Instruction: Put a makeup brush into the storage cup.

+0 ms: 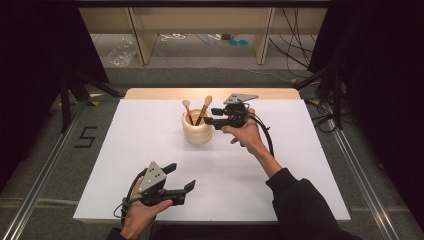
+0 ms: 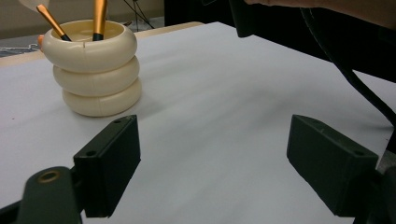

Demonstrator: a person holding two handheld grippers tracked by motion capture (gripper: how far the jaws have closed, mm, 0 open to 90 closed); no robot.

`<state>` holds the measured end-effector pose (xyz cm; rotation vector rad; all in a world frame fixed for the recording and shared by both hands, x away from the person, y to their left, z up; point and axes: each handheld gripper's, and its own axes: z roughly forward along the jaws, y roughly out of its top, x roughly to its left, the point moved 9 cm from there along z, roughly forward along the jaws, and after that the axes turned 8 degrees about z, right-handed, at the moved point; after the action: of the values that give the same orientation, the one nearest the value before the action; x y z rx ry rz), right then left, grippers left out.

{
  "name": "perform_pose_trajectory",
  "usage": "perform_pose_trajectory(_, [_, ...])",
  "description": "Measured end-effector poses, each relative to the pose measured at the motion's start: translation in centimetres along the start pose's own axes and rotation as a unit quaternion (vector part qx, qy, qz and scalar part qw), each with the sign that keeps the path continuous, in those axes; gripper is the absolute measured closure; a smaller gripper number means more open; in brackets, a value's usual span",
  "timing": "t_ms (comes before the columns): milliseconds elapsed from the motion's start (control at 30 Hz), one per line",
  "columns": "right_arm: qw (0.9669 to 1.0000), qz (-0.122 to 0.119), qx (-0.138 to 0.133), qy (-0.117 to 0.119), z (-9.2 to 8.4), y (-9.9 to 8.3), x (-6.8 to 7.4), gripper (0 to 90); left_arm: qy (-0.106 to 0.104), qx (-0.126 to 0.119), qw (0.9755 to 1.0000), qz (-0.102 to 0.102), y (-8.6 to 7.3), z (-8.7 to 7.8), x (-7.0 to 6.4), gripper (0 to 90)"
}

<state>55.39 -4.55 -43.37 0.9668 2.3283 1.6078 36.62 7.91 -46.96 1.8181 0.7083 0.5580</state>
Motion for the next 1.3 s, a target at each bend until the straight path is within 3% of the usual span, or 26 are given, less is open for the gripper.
perform_pose_trajectory(67, [1.0, 0.004, 0.0, 0.001, -0.3, -0.1, 0.0, 44.0, 0.003, -0.001, 1.0, -0.003, 0.0, 0.0, 0.1, 17.3])
perform_pose_trajectory(100, [1.0, 0.005, 0.002, -0.001, -0.5, -0.3, 0.1, 42.4, 0.002, -0.001, 1.0, 0.009, 0.1, 0.0, 0.2, 17.3])
perform_pose_trajectory(167, [1.0, 0.006, 0.003, -0.003, -0.8, -0.4, 0.1, 40.2, 0.002, -0.001, 0.9999, 0.01, 0.0, -0.1, 0.2, 17.3])
perform_pose_trajectory(467, [0.9999, 0.016, 0.004, -0.003, -1.8, -1.1, 0.6, 32.1, 0.003, 0.003, 1.0, 0.0, -0.1, 0.0, 0.1, 17.3])
perform_pose_trajectory(633, [0.9999, 0.013, -0.002, -0.001, -2.8, -1.3, 1.2, 30.8, 0.003, 0.003, 1.0, 0.003, -0.1, 0.0, 0.1, 17.3])
perform_pose_trajectory(867, [0.9998, 0.01, 0.005, -0.014, -4.2, -1.8, 1.0, 29.0, 0.002, 0.002, 1.0, 0.006, -0.1, 0.0, 0.1, 17.3])
perform_pose_trajectory(1067, [0.9998, 0.007, 0.01, -0.018, -4.6, -2.3, 1.1, 29.0, 0.002, -0.004, 1.0, -0.001, 0.1, -0.1, -0.1, 17.3])
perform_pose_trajectory(1167, [0.9998, 0.007, 0.012, -0.015, -4.6, -2.6, 1.4, 29.0, -0.001, -0.003, 0.9999, 0.012, 0.1, -0.1, 0.0, 17.3])
perform_pose_trajectory(1267, [0.9998, 0.004, 0.014, -0.014, -4.8, -2.7, 1.5, 28.8, 0.004, 0.001, 1.0, 0.001, 0.0, -0.1, 0.0, 17.3])
perform_pose_trajectory(1300, [0.9998, 0.003, 0.014, -0.015, -4.9, -2.7, 1.5, 28.7, 0.0, -0.004, 1.0, 0.008, 0.1, -0.1, 0.0, 17.3])
